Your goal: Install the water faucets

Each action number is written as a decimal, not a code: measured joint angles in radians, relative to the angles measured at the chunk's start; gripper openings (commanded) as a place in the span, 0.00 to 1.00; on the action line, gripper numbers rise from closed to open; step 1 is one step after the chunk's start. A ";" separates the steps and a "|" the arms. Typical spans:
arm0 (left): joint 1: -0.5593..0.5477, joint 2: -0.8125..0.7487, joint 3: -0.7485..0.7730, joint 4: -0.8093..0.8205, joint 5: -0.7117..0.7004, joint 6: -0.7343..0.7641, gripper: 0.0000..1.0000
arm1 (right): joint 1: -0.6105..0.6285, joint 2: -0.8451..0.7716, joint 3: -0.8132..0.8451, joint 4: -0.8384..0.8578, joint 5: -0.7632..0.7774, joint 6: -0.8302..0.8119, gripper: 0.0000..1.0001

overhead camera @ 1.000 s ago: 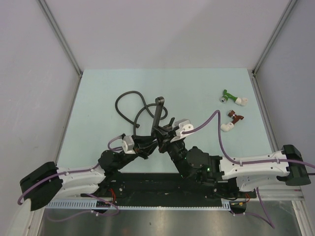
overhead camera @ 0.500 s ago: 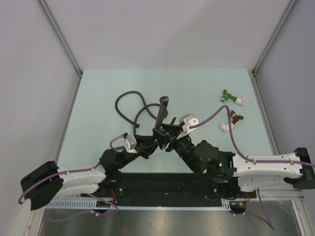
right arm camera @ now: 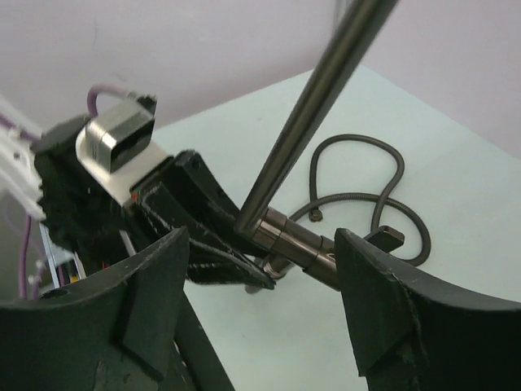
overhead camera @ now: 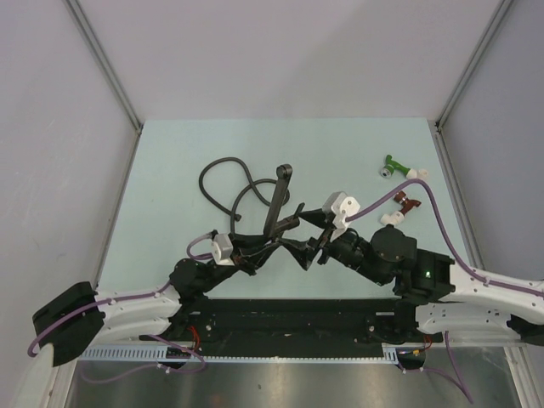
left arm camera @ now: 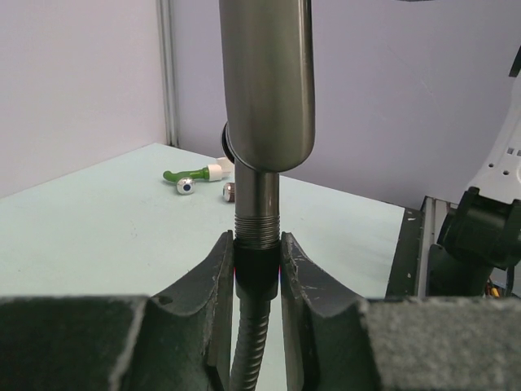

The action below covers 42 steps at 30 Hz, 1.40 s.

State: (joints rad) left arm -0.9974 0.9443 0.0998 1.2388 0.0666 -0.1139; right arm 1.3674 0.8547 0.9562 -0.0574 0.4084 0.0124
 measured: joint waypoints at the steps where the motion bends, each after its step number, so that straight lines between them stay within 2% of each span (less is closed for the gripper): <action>1: 0.000 -0.002 0.000 -0.002 0.007 -0.001 0.00 | -0.011 -0.007 0.008 -0.033 -0.036 -0.024 0.78; 8: 0.000 -0.034 0.000 -0.008 0.067 -0.010 0.00 | -0.090 -0.014 0.108 -0.270 -0.301 -0.191 0.82; 18: 0.001 -0.075 0.000 -0.009 0.122 -0.026 0.00 | -0.233 0.148 0.290 -0.502 -0.552 -0.373 0.82; 25: 0.001 -0.090 0.000 -0.009 0.147 -0.029 0.00 | -0.298 0.243 0.397 -0.592 -0.661 -0.441 0.82; 32: 0.001 -0.090 0.000 -0.015 0.150 -0.029 0.00 | -0.338 0.294 0.407 -0.615 -0.752 -0.462 0.76; 35: 0.001 -0.090 0.000 -0.015 0.153 -0.034 0.00 | -0.345 0.313 0.407 -0.621 -0.786 -0.462 0.70; 37: 0.001 -0.090 0.000 -0.014 0.158 -0.036 0.00 | -0.345 0.328 0.407 -0.623 -0.805 -0.463 0.56; 38: 0.001 -0.091 -0.001 -0.018 0.160 -0.036 0.00 | -0.346 0.334 0.408 -0.623 -0.809 -0.465 0.49; 39: 0.001 -0.091 -0.001 -0.024 0.164 -0.037 0.00 | -0.348 0.340 0.408 -0.624 -0.818 -0.463 0.32; 42: 0.001 -0.093 -0.002 -0.027 0.173 -0.041 0.00 | -0.349 0.356 0.409 -0.627 -0.822 -0.455 0.06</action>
State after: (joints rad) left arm -0.9966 0.8509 0.0975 1.2114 0.2398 -0.1551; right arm 1.0180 1.2102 1.3651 -0.6842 -0.4141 -0.4431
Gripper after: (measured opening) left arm 0.274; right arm 0.315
